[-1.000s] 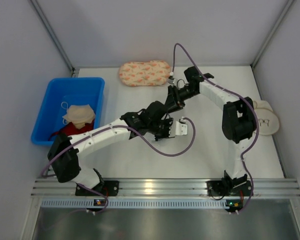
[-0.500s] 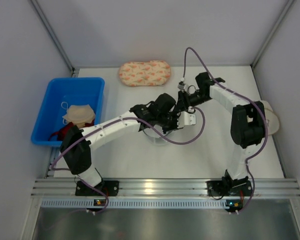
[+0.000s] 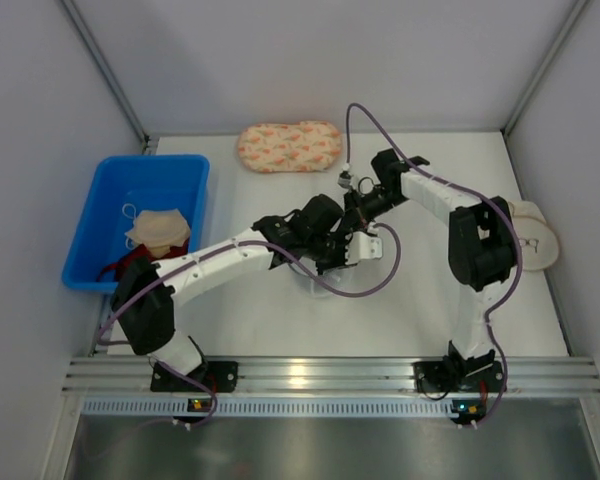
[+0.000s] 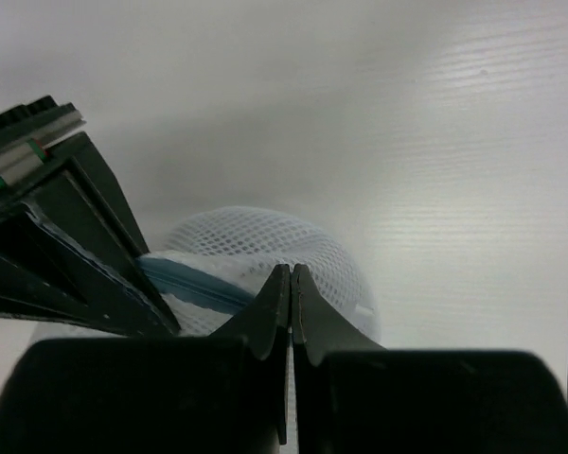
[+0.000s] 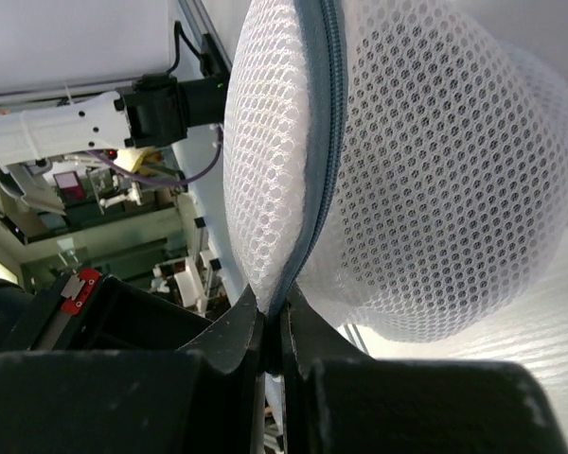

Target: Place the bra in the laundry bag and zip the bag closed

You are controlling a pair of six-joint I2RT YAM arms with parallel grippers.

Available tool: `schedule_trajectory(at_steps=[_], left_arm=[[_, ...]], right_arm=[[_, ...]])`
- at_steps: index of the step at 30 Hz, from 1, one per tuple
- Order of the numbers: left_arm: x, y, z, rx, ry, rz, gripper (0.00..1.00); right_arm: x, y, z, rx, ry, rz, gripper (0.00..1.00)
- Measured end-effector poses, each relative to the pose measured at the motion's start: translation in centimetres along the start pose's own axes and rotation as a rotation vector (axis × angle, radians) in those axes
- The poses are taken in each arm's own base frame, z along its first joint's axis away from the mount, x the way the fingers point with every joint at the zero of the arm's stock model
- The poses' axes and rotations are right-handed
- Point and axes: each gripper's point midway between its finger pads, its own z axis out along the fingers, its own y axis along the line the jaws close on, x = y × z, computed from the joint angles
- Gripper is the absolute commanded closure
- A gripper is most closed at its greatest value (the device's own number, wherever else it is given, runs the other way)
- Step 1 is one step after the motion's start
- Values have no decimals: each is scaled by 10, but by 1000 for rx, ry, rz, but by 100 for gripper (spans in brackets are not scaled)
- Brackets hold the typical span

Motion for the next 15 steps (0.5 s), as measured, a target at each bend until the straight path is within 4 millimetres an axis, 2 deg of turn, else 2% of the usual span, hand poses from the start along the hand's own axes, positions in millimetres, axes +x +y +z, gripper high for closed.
schedule_trajectory(at_steps=[5, 7, 9, 11, 15], left_arm=[[11, -12, -6, 8, 12, -3, 100], [11, -11, -8, 1, 12, -2, 100], [11, -9, -9, -12, 14, -2, 100], [10, -8, -9, -16, 19, -10, 100], [-3, 4, -8, -42, 19, -37, 100]], right_arm=[[-12, -11, -6, -3, -18, 31, 100], [-16, -10, -8, -11, -25, 32, 84], [-21, -8, -9, -15, -29, 28, 60], [-26, -6, -11, -11, -41, 8, 52], [-42, -4, -23, 16, -83, -56, 49]])
